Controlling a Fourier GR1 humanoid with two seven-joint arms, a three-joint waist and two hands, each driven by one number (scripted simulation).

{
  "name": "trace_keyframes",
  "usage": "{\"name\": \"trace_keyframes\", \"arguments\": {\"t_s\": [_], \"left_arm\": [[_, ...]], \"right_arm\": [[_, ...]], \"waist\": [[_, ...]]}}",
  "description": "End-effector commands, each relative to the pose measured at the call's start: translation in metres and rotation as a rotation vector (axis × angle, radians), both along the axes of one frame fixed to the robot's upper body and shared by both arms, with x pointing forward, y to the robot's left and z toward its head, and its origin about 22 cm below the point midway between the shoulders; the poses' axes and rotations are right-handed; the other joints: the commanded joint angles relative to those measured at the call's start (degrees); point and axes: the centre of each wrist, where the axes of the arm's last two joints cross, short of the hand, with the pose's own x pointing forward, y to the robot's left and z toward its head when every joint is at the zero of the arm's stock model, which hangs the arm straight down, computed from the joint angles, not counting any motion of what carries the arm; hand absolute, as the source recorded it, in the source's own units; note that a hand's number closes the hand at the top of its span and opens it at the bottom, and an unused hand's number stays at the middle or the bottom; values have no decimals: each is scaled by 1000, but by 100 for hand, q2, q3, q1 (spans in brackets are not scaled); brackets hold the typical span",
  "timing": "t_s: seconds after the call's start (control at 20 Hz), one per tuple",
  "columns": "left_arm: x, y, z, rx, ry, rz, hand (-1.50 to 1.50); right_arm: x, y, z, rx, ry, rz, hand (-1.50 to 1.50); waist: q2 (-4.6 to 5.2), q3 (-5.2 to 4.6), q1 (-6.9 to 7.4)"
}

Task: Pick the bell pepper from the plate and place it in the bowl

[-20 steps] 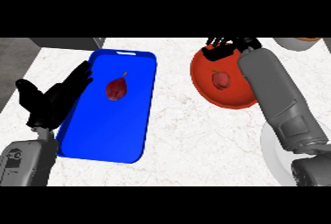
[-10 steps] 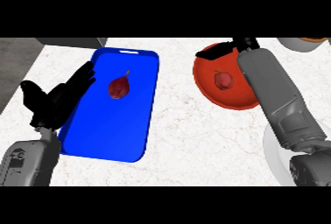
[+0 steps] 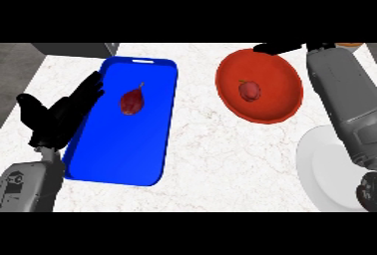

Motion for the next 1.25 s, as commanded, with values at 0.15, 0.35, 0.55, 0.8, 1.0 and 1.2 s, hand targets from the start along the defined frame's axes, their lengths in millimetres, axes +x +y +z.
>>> {"name": "trace_keyframes", "arguments": {"t_s": [0.15, 0.35, 0.55, 0.8, 1.0, 1.2], "left_arm": [[2, -7, -1, -20, 1, 49, 0], [-16, 11, -11, -7, 26, 47, 0], [-19, 9, -23, -21, 32, 79, 0], [-15, 37, -12, 1, 60, 100, 0], [-17, 36, -19, -7, 59, 120, 0], [-28, 45, -12, -5, 54, 117, 0]], "right_arm": [[-17, -79, -1, 17, -83, -4, -150], [-30, -118, 8, -29, -150, 117, -150], [-56, -170, 8, 5, -201, 184, -150], [-74, -194, -2, 146, -194, 396, -150], [-99, -221, -20, 298, -203, 471, -150], [-138, -248, -43, 242, -207, 483, 150]], "waist": [[-81, 1, -222], [-139, -1, -275], [-181, -4, -414], [-273, -15, -632], [-257, -15, -645], [-289, -14, -687]]}}
